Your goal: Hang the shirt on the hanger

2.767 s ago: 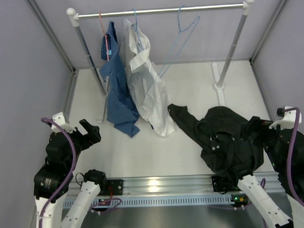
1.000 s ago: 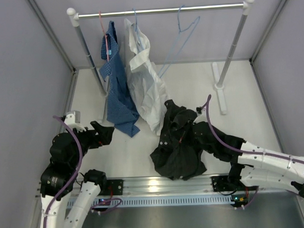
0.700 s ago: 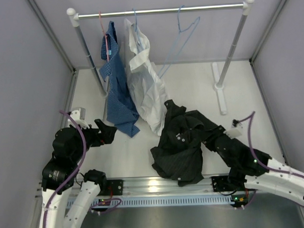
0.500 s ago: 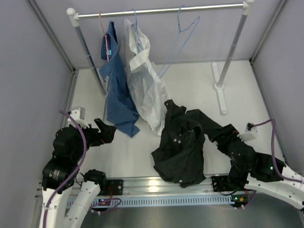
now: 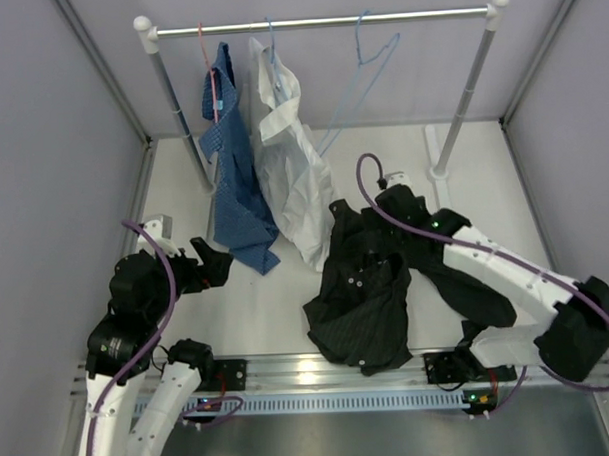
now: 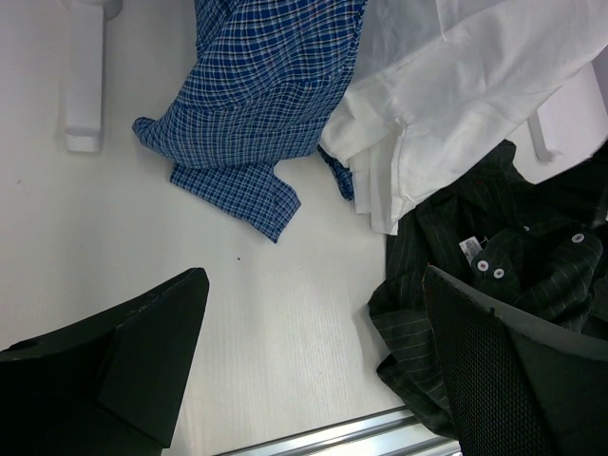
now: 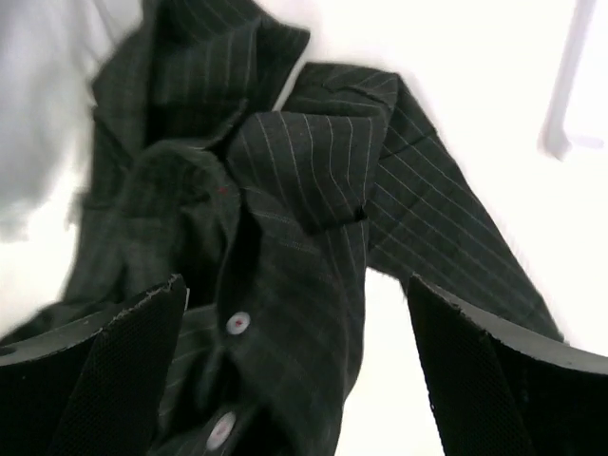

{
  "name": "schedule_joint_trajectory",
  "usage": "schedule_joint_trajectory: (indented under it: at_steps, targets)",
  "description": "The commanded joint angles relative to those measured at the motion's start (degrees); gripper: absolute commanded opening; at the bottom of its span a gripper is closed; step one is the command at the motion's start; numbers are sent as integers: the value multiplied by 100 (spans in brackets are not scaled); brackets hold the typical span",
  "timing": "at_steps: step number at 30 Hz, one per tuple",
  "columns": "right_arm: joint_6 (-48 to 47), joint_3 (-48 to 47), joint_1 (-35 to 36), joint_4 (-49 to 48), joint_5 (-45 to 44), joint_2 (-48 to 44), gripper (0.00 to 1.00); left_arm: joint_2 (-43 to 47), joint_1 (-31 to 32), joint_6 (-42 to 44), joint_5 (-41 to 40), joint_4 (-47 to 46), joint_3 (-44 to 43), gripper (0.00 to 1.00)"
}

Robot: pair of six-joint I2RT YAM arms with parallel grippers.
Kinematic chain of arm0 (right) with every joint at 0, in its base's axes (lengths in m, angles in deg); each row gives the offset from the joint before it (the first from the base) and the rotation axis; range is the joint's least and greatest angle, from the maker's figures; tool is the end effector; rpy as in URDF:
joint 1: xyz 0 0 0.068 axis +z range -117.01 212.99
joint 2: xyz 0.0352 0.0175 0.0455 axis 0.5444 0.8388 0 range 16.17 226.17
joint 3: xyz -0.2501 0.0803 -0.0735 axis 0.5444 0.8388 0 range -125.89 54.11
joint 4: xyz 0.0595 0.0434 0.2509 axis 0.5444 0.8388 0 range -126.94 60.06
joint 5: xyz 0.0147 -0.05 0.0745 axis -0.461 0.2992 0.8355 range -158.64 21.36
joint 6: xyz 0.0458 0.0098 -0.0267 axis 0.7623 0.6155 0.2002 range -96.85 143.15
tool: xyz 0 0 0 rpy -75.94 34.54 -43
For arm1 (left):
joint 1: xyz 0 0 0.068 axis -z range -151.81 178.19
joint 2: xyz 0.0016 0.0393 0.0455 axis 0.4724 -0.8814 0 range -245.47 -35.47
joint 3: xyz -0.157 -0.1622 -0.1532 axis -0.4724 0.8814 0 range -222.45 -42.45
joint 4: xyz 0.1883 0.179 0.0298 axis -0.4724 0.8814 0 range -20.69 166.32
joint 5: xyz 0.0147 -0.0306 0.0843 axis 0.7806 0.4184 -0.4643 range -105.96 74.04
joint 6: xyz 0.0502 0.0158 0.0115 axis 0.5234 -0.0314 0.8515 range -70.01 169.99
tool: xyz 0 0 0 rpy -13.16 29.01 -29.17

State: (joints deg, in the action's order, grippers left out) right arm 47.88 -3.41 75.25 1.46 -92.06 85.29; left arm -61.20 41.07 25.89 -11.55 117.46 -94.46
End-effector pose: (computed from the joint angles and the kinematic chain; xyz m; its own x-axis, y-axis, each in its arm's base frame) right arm 0.1921 0.1553 0.2878 -0.6940 -0.1120 -0.7112 -0.1517 0.9884 -0.0077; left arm 0.0743 -0.0198 0.3497 -0.4505 -0.3146 -0.8355 0.1181 0.9066 -0.4051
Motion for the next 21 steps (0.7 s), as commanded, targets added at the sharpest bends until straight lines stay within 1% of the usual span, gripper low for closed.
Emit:
schedule_joint_trajectory:
  at_steps: [1, 3, 4, 6, 7, 9, 10, 11, 12, 14, 15, 16, 18, 19, 21]
  targets:
    - [-1741, -653, -403, -491, 1848, 932, 91, -10, 65, -42, -71, -191, 50, 98]
    - [-1953, -813, -403, -490, 2191, 1339, 89, -28, 100, -51, -89, -191, 59, 98]
    - [-1989, -927, -403, -525, 2184, 1680, 87, -37, 100, -51, -89, -191, 59, 98]
    - [-2121, -998, -403, -727, 2149, 1998, 85, -37, 109, -51, -80, -191, 59, 98]
    - [-2156, -1016, -403, -789, 2140, 2287, 81, -28, 109, -60, -80, -191, 59, 98]
    - [-2192, -1016, -403, -991, 2192, 2491, 74, -19, 126, -60, -71, -191, 68, 98]
    - [-2192, -1007, -394, -1052, 2175, 2631, 58, -28, 135, -51, -71, -191, 68, 98]
    - [-2157, -981, -394, -1123, 2140, 2659, 50, -28, 144, -51, -80, -191, 68, 98]
    - [-2078, -902, -385, -1254, 2009, 2659, 38, -19, 153, -60, -80, -191, 68, 98]
    - [-1981, -797, -324, -1404, 1842, 2440, 23, -19, 162, -60, -98, -191, 68, 98]
    - [-1859, -709, -298, -1500, 1676, 2291, 14, -19, 162, -69, -98, -200, 77, 98]
    - [-1771, -674, -193, -1527, 1561, 1916, 0, -10, 162, -60, -89, -191, 68, 98]
    - [-1464, -638, -96, -1536, 1280, 1457, 0, -10, 162, -43, -45, -191, 51, 98]
    - [-1358, -638, -26, -1510, 1209, 942, 0, -2, 153, -34, 16, -208, 42, 98]
    - [-1016, -655, -7, -1466, 1164, 412, 0, -19, 153, 10, 121, -217, -11, 98]
